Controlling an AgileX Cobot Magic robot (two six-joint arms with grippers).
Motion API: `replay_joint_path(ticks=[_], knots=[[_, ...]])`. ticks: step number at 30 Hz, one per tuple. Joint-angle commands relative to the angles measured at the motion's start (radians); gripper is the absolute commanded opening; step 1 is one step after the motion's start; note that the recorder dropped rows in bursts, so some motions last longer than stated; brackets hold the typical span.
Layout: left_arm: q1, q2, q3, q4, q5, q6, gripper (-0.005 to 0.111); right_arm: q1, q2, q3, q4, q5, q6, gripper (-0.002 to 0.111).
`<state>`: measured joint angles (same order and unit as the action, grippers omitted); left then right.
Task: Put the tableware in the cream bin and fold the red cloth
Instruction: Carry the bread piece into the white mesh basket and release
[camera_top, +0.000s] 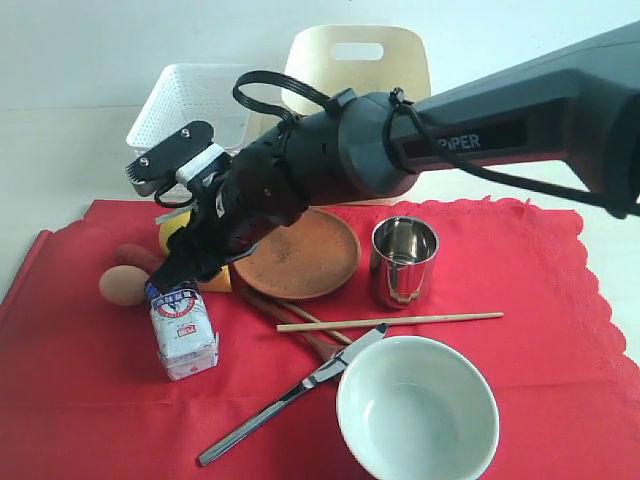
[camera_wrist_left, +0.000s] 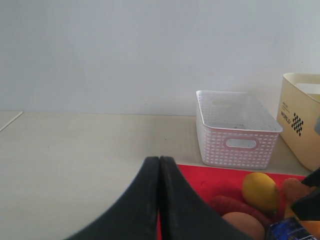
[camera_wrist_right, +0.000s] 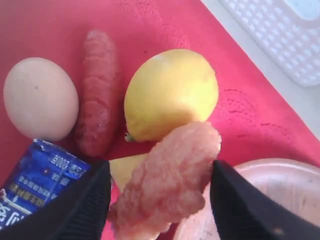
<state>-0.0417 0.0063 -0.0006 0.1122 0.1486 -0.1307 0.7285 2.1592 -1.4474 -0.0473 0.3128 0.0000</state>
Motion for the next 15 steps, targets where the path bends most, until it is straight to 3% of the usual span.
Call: replay_joint_path(ticks=[1, 7, 15], knots=[[0.002, -0.006, 0.001, -0.001, -0.005, 0.000, 0.001, -0.006, -0.091, -0.006, -0.015, 0.010, -0.008, 0.000], [0.002, -0.006, 0.001, -0.001, -0.005, -0.003, 0.001, -0.045, -0.256, -0.006, -0.021, -0.054, -0.008, 0.000], [0.002, -0.006, 0.001, -0.001, -0.005, 0.000, 0.001, -0.059, -0.214, -0.006, -0.008, -0.211, -0.010, 0.000]])
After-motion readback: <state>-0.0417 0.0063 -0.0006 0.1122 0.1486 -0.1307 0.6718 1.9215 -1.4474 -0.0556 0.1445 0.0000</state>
